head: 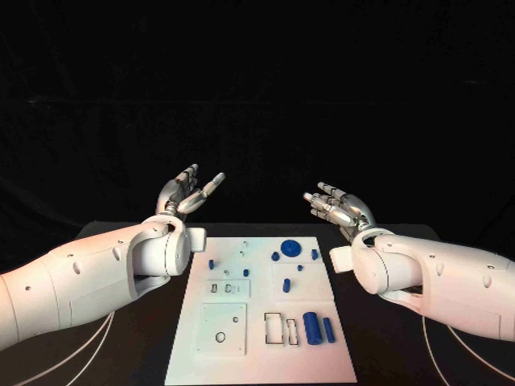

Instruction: Assemble the parts on the task board

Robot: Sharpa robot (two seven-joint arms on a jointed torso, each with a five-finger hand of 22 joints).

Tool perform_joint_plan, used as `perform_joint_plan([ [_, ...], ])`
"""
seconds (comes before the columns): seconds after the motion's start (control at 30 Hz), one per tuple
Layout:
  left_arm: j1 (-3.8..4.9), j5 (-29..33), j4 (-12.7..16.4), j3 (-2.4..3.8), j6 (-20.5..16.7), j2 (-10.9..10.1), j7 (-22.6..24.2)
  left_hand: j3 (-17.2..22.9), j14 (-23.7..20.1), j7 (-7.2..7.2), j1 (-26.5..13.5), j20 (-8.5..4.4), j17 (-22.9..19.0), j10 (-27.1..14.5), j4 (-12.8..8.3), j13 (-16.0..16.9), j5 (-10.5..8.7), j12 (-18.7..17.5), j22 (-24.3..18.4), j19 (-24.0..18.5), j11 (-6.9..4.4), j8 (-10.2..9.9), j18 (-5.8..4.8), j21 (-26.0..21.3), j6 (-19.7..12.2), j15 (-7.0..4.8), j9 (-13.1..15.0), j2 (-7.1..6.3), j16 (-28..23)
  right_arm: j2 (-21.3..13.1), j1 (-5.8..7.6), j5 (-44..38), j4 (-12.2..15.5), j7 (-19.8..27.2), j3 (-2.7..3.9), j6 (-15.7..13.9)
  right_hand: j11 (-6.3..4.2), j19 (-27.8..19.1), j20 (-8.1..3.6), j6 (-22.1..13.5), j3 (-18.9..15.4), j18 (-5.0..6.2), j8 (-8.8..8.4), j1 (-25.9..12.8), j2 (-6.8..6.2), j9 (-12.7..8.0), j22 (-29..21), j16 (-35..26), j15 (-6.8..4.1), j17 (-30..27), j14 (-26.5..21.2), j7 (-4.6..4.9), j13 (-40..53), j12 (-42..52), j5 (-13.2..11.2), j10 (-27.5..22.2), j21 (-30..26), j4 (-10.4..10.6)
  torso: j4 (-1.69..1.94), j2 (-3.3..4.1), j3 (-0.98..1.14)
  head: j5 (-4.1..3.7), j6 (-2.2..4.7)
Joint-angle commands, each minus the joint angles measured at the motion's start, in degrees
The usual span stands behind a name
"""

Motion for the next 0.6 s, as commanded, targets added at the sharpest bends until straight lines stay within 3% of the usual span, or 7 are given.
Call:
perform_joint_plan([
  [0.03, 0.17, 0.9, -0.3, -0.02, 4.4, 0.2, 1.4, 0.1, 0.3, 2.45, 2.7, 0.99, 0.2, 0.8, 0.8, 0.1, 0.60, 0.3, 0.1, 0.2, 0.35, 0.3, 1.02, 0.4, 0.9, 0.90, 0.2, -0.23, 0.5, 0.3, 0.77, -3.5, -1.2, -3.0, -0.63, 10.5, -0.13, 6.8, 0.43, 8.4, 2.3, 1.99, 2.33, 5.9, -0.05, 1.5, 1.2, 2.5, -0.53, 1.5, 10.9, 9.03, 0.9, 1.8, 0.1, 10.6, 2.3, -2.6, 0.00, 0.01, -0.02, 0.01, -0.01],
  [0.07, 0.17, 0.9, -0.3, -0.02, 4.4, 0.2, 1.4, 0.2, 0.4, 2.56, 2.8, 0.99, 0.2, 0.9, 0.8, 0.2, 0.56, 0.3, 0.1, 0.2, 0.45, 0.3, 1.12, 0.4, 1.1, 1.02, 0.2, -0.09, 0.5, 0.4, 0.98, -3.7, -1.5, -3.2, -0.85, 11.1, -0.13, 6.8, 0.43, 8.4, 2.3, 1.99, 2.33, 5.9, -0.05, 1.5, 1.2, 2.5, -0.53, 1.5, 10.9, 9.03, 0.9, 1.8, 0.1, 10.6, 2.3, -2.6, 0.00, 0.01, -0.02, 0.01, -0.01],
  [0.2, 0.17, 0.9, -0.3, -0.02, 4.4, 0.2, 1.4, 1.7, 2.7, 3.64, 3.6, 1.12, 0.7, 3.4, 0.7, 0.5, 0.15, 0.7, 0.3, 0.8, 1.59, 0.9, 2.24, 0.7, 3.3, 1.68, 0.6, 1.58, 1.1, 0.6, 1.47, -4.1, -2.1, -3.7, -1.34, 12.7, -1.99, 19.5, 0.25, 22.9, 4.1, 4.36, 6.84, 9.5, -0.42, 4.2, 3.1, 6.9, -2.90, 3.7, 26.4, 7.92, 2.1, 5.3, -0.1, 28.6, 6.4, -5.7, 0.00, 0.01, -0.02, 0.01, -0.01],
  [0.23, 0.25, 1.0, 1.8, -0.03, 5.4, -2.5, 1.5, 2.7, 5.2, 4.43, 4.2, 1.27, 1.1, 6.1, 0.7, 0.7, -0.08, 1.2, 0.6, 2.5, 2.48, 1.6, 3.14, 1.3, 5.8, 2.25, 1.1, 2.78, 1.7, -0.4, 2.03, -20.3, -3.9, -0.4, -1.27, 5.6, -2.37, 20.8, 0.28, 24.8, 4.6, 4.72, 7.36, 9.9, -0.49, 4.5, 3.1, 7.1, -3.21, 3.8, 27.2, 7.67, 1.9, 5.2, -0.2, 29.7, 6.9, -6.1, 0.32, 1.25, -0.32, -0.55, -0.17],
  [0.3, 0.27, 1.0, 2.1, -0.03, 5.4, -2.9, 1.9, 3.8, 9.4, 5.05, 5.0, 1.41, 1.9, 9.7, 0.5, 1.0, -0.27, 1.7, 1.2, 5.4, 3.18, 2.5, 4.11, 2.3, 9.1, 2.47, 1.7, 3.96, 2.9, -0.5, 2.23, -22.8, -4.2, -0.4, -1.24, 5.1, -3.12, 23.4, 0.16, 30.1, 6.0, 5.55, 8.59, 10.5, -1.15, 5.2, 3.3, 7.5, -4.13, 3.9, 29.8, 6.89, 1.5, 4.8, -0.6, 33.1, 7.9, -7.0, 0.41, 1.50, -0.36, -0.72, -0.11],
  [0.47, 0.31, 0.9, 2.7, -0.03, 5.0, -3.6, 2.5, 5.8, 27.5, 6.51, 7.6, 1.55, 5.3, 27.0, 0.1, 2.4, -0.75, 5.1, 4.2, 22.4, 5.55, 6.3, 4.11, 8.6, 21.0, 2.94, 3.9, 5.68, 8.8, -0.7, 2.73, -29.1, -4.9, -0.9, -1.16, 4.6, -3.95, 25.9, -0.41, 33.1, 7.5, 5.81, 9.21, 10.4, -1.92, 5.5, 3.4, 8.1, -5.05, 4.1, 32.9, 6.33, 1.4, 4.3, -0.9, 36.4, 9.0, -7.5, 0.58, 1.90, -0.32, -0.83, -0.19],
  [0.6, 0.39, 0.6, 3.3, -0.03, 4.9, -4.2, 2.5, 7.5, 41.3, 5.88, 10.5, 1.07, 8.4, 41.7, -0.7, 2.9, -0.91, 8.2, 6.2, 34.0, 4.04, 10.9, 6.46, 14.2, 34.0, 0.16, 6.4, 5.72, 14.8, -0.8, 3.17, -33.5, -5.4, -1.6, -1.10, 4.9, -4.60, 27.9, -1.15, 34.9, 9.1, 5.81, 9.43, 10.0, -2.68, 5.6, 3.5, 8.6, -5.82, 4.2, 35.2, 5.84, 1.4, 3.6, -0.9, 39.1, 9.8, -7.6, 0.68, 2.42, -0.31, -1.04, 0.03],
])
